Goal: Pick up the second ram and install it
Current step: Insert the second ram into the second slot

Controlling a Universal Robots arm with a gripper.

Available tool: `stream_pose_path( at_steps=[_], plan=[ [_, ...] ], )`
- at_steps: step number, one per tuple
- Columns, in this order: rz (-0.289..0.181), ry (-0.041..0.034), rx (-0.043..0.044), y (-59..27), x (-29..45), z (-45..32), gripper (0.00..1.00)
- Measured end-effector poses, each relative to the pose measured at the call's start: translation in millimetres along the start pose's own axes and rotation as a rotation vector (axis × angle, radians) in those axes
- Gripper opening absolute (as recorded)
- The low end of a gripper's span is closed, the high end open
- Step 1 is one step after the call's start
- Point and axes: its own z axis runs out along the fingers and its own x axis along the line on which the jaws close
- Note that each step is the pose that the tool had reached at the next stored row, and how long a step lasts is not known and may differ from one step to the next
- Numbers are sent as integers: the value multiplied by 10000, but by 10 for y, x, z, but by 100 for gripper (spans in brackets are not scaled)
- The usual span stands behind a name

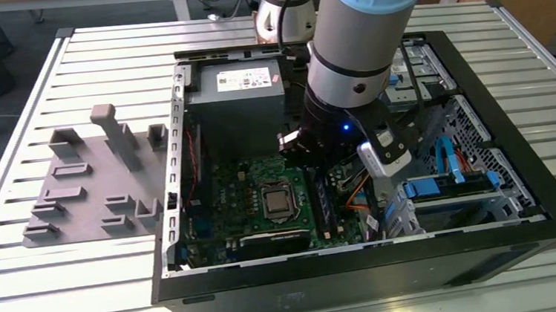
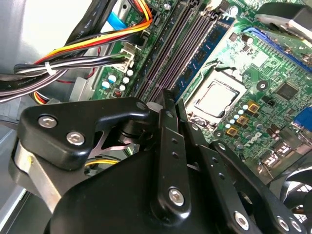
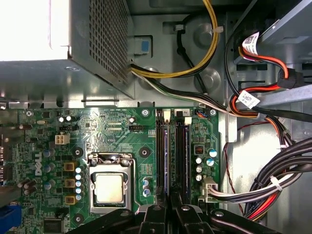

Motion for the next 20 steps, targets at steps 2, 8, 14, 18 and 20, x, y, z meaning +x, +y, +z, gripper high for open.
stream_pose_path(
  at_steps=[2,8,14,18,20],
  plan=[
    [0,0,-1,0,0,0,14],
    [0,2,-53,-1,2,-2,14],
    [-12,4,-221,-2,1,-1,14],
    [-112,7,-215,-2,1,-1,14],
    [-126,8,-215,-2,1,-1,14]
  ],
)
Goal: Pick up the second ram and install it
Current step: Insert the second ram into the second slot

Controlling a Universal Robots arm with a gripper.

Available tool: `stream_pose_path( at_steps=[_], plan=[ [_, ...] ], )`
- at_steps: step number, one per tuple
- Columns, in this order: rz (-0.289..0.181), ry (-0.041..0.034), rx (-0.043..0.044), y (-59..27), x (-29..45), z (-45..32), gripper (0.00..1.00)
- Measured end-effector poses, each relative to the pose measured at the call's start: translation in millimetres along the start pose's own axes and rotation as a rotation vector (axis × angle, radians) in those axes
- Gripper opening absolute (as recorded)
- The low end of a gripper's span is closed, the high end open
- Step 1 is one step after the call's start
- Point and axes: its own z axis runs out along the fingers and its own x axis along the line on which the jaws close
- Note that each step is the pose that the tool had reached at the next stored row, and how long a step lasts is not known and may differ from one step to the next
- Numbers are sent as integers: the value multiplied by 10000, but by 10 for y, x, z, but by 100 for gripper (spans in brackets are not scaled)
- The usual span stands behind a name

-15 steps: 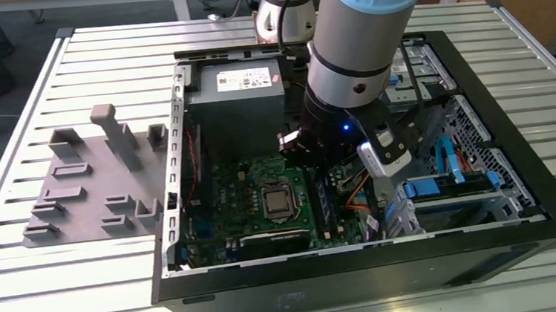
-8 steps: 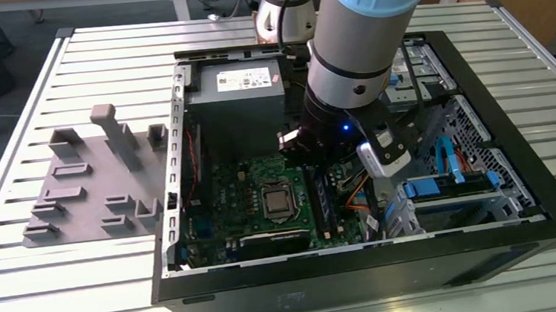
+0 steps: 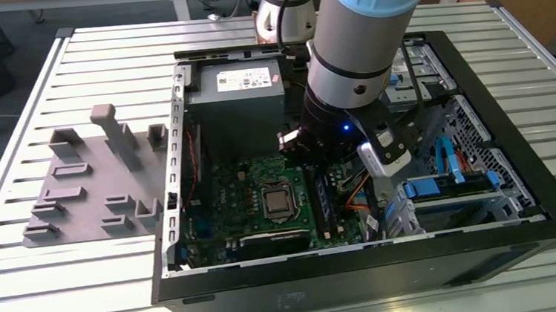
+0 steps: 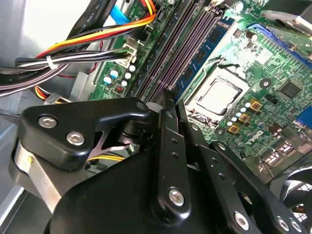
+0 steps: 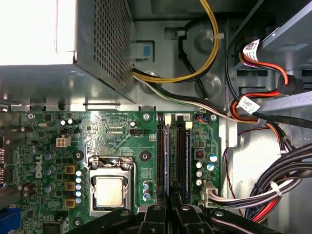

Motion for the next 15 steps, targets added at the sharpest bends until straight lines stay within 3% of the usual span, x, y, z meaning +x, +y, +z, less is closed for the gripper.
stream_pose_path(
  at_steps=[15],
  plan=[
    [-69,3,2,2,1,-32,14]
  ],
)
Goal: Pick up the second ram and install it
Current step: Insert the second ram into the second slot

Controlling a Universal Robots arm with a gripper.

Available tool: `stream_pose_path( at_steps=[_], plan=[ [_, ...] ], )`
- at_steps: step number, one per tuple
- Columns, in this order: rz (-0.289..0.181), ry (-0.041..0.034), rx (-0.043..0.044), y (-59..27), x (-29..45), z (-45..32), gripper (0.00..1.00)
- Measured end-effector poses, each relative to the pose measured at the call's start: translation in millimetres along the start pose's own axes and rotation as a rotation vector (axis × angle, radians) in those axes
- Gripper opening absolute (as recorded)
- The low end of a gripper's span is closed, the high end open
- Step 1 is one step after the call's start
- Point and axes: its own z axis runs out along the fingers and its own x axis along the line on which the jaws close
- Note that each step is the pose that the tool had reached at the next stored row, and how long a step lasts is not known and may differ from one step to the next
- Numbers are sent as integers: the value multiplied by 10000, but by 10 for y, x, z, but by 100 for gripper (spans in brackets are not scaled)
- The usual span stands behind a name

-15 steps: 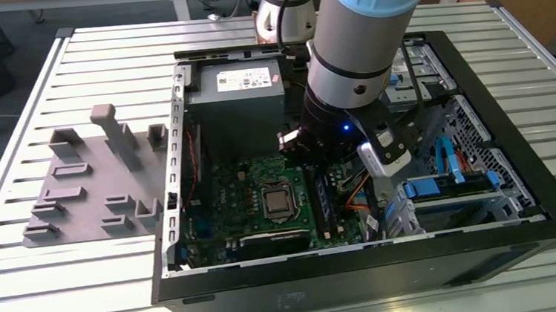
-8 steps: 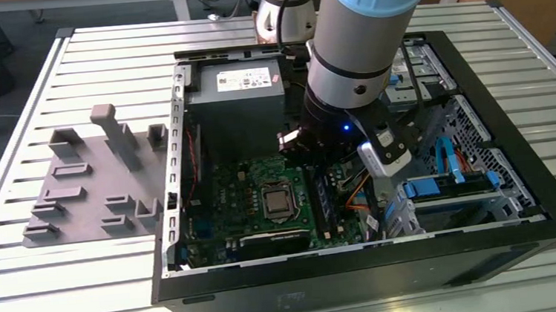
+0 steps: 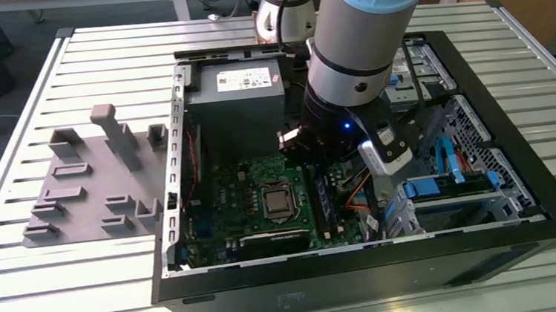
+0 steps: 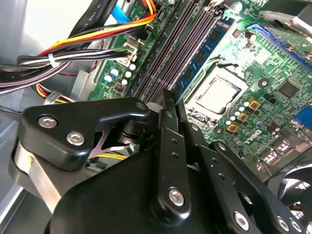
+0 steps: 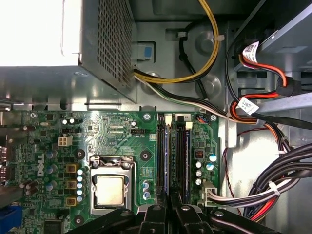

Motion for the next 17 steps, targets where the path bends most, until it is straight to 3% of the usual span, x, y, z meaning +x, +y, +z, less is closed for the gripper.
stream_pose_path(
  at_steps=[7,8,17],
  plan=[
    [0,0,1,1,1,-18,14],
    [0,0,0,3,4,-81,14],
    [0,0,0,4,6,-115,14]
  ],
)
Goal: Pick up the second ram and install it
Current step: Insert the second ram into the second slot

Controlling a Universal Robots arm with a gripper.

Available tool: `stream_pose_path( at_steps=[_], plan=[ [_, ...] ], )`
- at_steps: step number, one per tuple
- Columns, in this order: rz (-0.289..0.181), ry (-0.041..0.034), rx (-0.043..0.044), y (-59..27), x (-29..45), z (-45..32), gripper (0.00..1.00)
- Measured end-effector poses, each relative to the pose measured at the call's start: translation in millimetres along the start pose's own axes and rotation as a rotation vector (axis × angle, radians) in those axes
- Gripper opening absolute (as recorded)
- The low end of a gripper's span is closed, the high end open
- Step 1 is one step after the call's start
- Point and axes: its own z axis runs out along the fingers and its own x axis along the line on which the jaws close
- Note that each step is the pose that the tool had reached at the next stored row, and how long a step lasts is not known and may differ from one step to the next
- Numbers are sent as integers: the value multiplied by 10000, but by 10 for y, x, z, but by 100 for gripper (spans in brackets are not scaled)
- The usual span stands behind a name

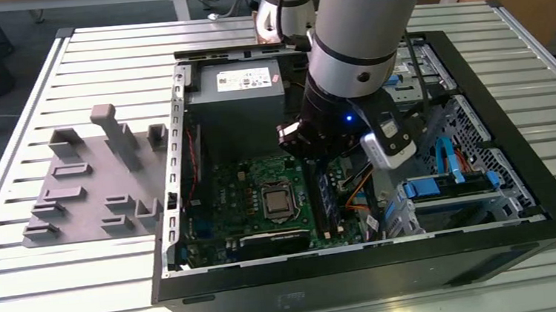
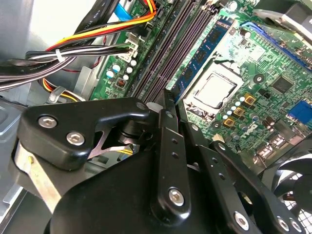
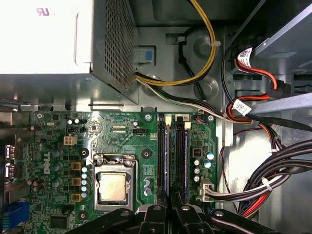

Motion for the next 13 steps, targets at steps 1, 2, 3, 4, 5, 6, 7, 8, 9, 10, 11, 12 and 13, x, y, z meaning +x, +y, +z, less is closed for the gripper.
stream_pose_path(
  at_steps=[1,2,3,4,5,6,7,8,9,10,11,12,13],
  plan=[
    [0,0,1,0,0,-7,14],
    [0,0,0,0,0,-7,14],
    [0,0,0,0,0,-7,14],
    [0,0,0,0,0,-8,14],
    [0,0,0,0,0,-8,14],
    [0,0,0,0,0,-8,14],
    [0,0,1,0,0,-8,14],
    [0,0,0,0,0,-8,14],
    [0,0,0,0,0,-9,14],
    [0,0,2,0,0,-8,14],
    [0,0,2,0,0,-6,14],
    [0,0,1,0,0,2,14],
    [0,0,0,0,-1,12,14]
  ],
)
